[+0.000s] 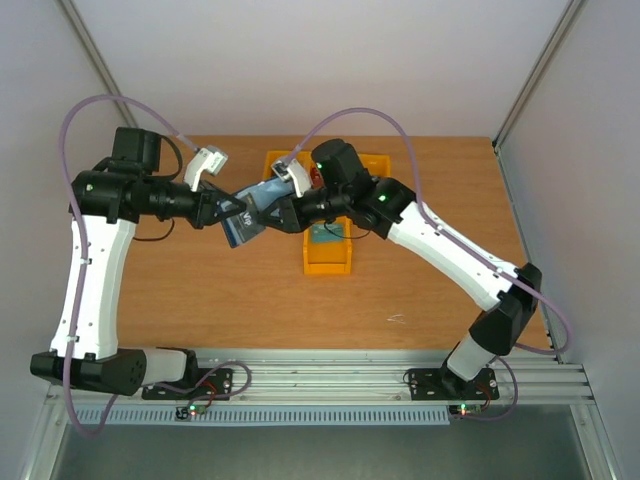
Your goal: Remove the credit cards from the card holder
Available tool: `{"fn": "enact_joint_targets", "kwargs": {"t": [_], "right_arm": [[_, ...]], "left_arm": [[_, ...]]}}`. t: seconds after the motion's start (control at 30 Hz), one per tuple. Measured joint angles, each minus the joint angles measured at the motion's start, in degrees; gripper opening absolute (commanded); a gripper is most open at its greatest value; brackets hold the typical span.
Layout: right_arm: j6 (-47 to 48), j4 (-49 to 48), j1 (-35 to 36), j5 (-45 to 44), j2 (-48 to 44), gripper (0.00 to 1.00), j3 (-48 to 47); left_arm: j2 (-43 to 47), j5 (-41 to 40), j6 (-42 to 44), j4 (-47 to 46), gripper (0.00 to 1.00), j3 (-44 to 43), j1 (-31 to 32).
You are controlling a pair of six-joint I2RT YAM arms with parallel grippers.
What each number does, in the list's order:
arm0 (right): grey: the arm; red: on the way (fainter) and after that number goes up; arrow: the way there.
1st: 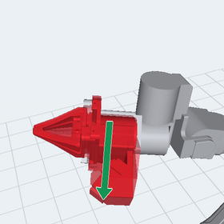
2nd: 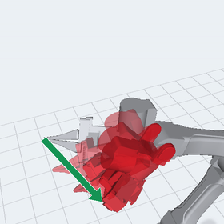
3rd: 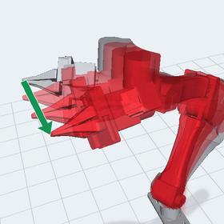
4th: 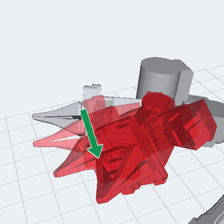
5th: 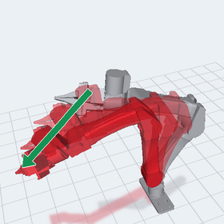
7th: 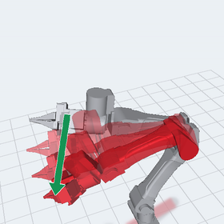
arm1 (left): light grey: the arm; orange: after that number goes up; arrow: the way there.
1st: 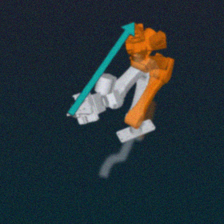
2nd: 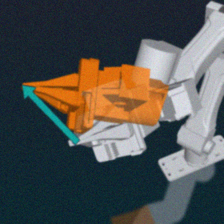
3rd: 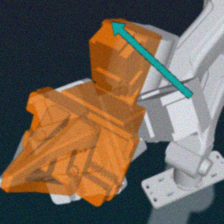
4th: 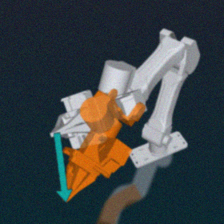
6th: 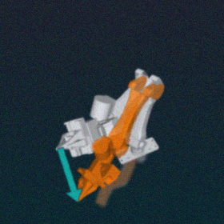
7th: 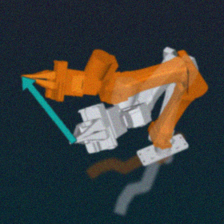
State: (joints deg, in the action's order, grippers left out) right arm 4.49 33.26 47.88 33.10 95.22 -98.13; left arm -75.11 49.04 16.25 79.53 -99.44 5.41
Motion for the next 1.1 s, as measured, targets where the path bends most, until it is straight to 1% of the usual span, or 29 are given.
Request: {"fn": "enact_joint_targets", "kwargs": {"t": [0.1, 0.27, 0.4, 0.53, 0.67, 0.8, 0.9, 0.97, 1.1], "right_arm": [[2.29, 1.68, -0.35, 0.24, -2.78, 0.19, 0.00], [7.19, 4.46, -0.37, 2.27, -6.05, 0.18, -0.13], [10.19, 6.14, -0.37, 5.18, -6.60, 0.18, -1.07], [11.30, 6.78, -0.42, 7.54, -6.58, 0.18, -1.55], [11.80, 6.78, 0.00, 9.46, -6.34, 0.17, -1.99], [12.44, 6.91, 0.50, 10.29, -5.60, 0.13, -2.86], [12.63, 6.97, 0.50, 10.69, -5.27, 0.08, -3.04], [12.76, 6.99, 0.50, 10.93, -5.16, 0.02, -3.04], [12.98, 7.28, 0.48, 11.47, -4.92, 0.01, -3.06]], "left_arm": [[0.24, 4.59, 2.89, 1.03, 0.00, -0.09, -0.07], [0.26, 10.80, 9.44, 5.68, 0.00, -0.66, -0.07], [0.26, 14.36, 13.22, 8.70, 0.00, -1.46, -0.11], [0.24, 16.00, 15.23, 10.47, 0.00, -1.73, -0.26], [0.26, 16.61, 15.28, 10.47, 0.00, -1.73, -0.28], [0.33, 16.26, 13.70, 10.23, 0.00, -1.70, -0.31], [0.70, 15.78, 12.33, 10.05, 0.00, -1.68, -0.33], [1.01, 15.56, 11.47, 10.03, 0.00, -1.57, -0.31], [1.64, 15.06, 9.86, 9.70, 0.00, -0.79, -0.33]]}}
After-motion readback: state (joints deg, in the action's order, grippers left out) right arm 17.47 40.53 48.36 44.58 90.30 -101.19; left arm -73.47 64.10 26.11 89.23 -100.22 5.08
